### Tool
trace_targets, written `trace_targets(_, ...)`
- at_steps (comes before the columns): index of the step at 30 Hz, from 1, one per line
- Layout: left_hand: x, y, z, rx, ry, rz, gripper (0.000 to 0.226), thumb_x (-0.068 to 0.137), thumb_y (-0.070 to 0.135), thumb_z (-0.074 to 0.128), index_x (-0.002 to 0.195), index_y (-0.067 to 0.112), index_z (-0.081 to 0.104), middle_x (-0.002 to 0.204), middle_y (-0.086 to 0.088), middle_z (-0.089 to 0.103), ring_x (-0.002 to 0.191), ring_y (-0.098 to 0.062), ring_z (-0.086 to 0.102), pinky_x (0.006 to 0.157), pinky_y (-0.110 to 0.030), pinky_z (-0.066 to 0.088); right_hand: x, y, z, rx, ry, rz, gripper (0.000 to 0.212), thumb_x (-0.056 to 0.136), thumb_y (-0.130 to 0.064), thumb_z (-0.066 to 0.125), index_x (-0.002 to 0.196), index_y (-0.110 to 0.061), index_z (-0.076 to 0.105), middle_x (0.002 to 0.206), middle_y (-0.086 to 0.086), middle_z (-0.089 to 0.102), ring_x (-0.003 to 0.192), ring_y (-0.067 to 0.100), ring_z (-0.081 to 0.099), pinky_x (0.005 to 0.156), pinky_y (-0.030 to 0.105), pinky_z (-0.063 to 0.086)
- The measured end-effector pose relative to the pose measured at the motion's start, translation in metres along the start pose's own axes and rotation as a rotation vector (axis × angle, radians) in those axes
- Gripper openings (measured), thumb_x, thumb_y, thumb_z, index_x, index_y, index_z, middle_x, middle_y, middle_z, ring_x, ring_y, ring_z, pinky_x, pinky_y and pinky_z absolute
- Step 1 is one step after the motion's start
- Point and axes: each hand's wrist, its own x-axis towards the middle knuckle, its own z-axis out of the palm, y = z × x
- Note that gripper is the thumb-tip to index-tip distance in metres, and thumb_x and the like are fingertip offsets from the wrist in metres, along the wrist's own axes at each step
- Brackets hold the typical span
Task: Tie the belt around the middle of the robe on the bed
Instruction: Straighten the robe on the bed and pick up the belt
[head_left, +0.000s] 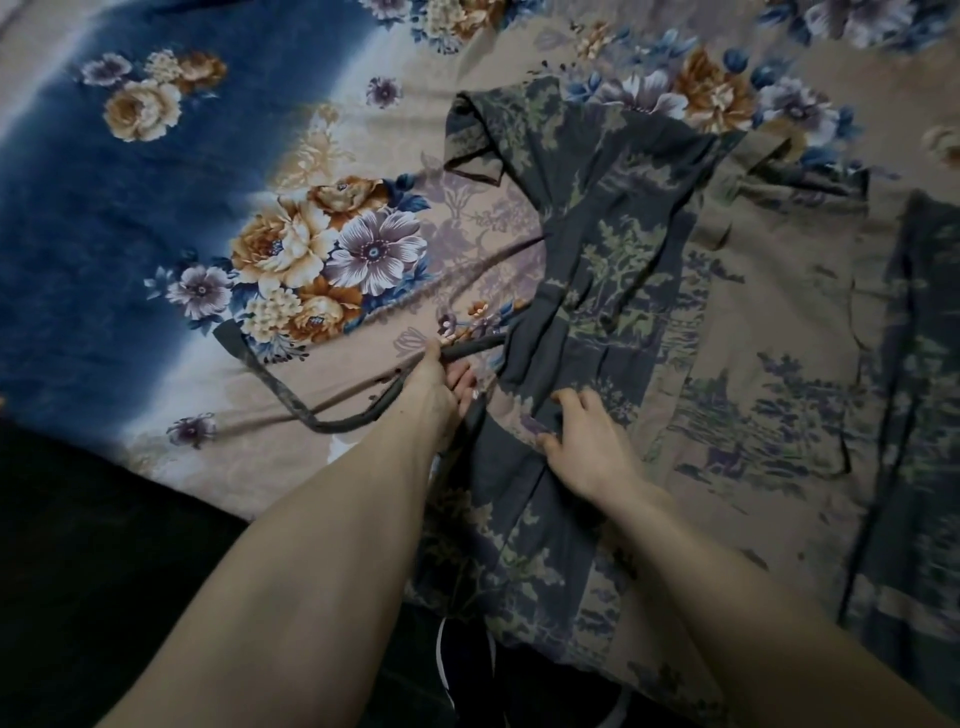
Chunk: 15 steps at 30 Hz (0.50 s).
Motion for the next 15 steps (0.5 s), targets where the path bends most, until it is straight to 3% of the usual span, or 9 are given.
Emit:
trace_targets(2,0.009,0.006,0.006,-0.042,0.031,0.002,0.032,0.095,0.045,0.050,0.098,0.016,0.064,0.093,0.005,0.067,0.071,-0.004,0.062,0.034,-0.011,0.036,0.001,0.003,0.001,0.008,-0.003,0.004,0.044,0.092,-0.031,0.053,0.132,-0.018,0.040,0.132,0.011,0.041,0.114,0.040,0.054,0.090,0.047,0.049)
trace_targets(3,0.012,0.009,0.008,-0.057,0.045,0.028,0.027,0.096,0.038,0.050,0.083,0.017,0.059,0.077,0.005,0.058,0.052,-0.003,0.049,0.027,-0.012,0.028,0.002,0.004,0.002,0.013,-0.005,0.005,0.045,0.092,-0.031,0.053,0.133,-0.017,0.039,0.133,0.012,0.041,0.114,0.040,0.054,0.090,0.047,0.049)
trace_targets(5,0.017,0.012,0.011,-0.028,0.091,0.094,0.029,0.097,0.029,0.048,0.070,0.017,0.050,0.063,0.005,0.041,0.034,-0.006,0.035,0.027,-0.013,0.024,0.003,0.009,0.001,0.025,-0.001,0.008,0.046,0.093,-0.032,0.053,0.133,-0.017,0.038,0.134,0.012,0.040,0.114,0.040,0.054,0.090,0.047,0.049)
trace_targets(6,0.015,0.012,0.012,-0.012,0.118,0.139,0.025,0.094,0.028,0.050,0.073,0.015,0.054,0.063,0.003,0.044,0.034,-0.010,0.040,0.032,-0.016,0.032,0.003,0.009,0.001,0.031,-0.001,0.009,0.046,0.093,-0.032,0.053,0.134,-0.017,0.038,0.134,0.012,0.040,0.114,0.040,0.054,0.090,0.047,0.049)
trace_targets(8,0.007,0.007,0.020,0.084,0.169,0.295,0.024,0.086,0.030,0.055,0.088,0.008,0.066,0.079,-0.010,0.064,0.064,-0.026,0.063,0.063,-0.036,0.055,0.002,0.013,-0.003,0.045,0.005,0.018,0.046,0.093,-0.033,0.053,0.134,-0.016,0.038,0.132,0.012,0.041,0.113,0.040,0.055,0.089,0.047,0.049)
trace_targets(10,-0.006,0.002,0.033,0.243,0.109,0.503,0.019,0.082,0.029,0.056,0.084,0.012,0.064,0.098,-0.018,0.070,0.095,-0.036,0.066,0.088,-0.051,0.051,0.001,0.012,-0.006,0.074,0.010,0.029,0.047,0.093,-0.032,0.053,0.134,-0.016,0.038,0.131,0.013,0.041,0.113,0.040,0.054,0.090,0.046,0.048)
trace_targets(12,-0.031,-0.006,0.053,0.473,-0.068,0.694,0.007,0.079,0.024,0.058,0.076,0.018,0.059,0.092,-0.010,0.069,0.099,-0.035,0.065,0.090,-0.052,0.051,-0.001,0.013,-0.012,0.125,0.031,0.049,0.049,0.091,-0.032,0.055,0.134,-0.015,0.039,0.132,0.013,0.042,0.116,0.040,0.054,0.093,0.046,0.048)
trace_targets(13,-0.044,-0.010,0.065,0.614,-0.138,0.793,0.004,0.078,0.024,0.059,0.081,0.022,0.060,0.093,-0.006,0.069,0.099,-0.032,0.065,0.091,-0.050,0.051,-0.002,0.014,-0.016,0.150,0.043,0.065,0.051,0.090,-0.031,0.056,0.135,-0.014,0.038,0.133,0.013,0.041,0.118,0.040,0.053,0.095,0.045,0.047)
trace_targets(15,-0.066,-0.018,0.085,0.929,-0.235,0.992,0.026,0.080,0.032,0.057,0.105,0.026,0.060,0.105,-0.006,0.071,0.104,-0.027,0.064,0.094,-0.043,0.049,-0.004,0.018,-0.025,0.196,0.072,0.102,0.054,0.090,-0.032,0.057,0.137,-0.015,0.036,0.136,0.012,0.040,0.120,0.039,0.052,0.096,0.045,0.046)
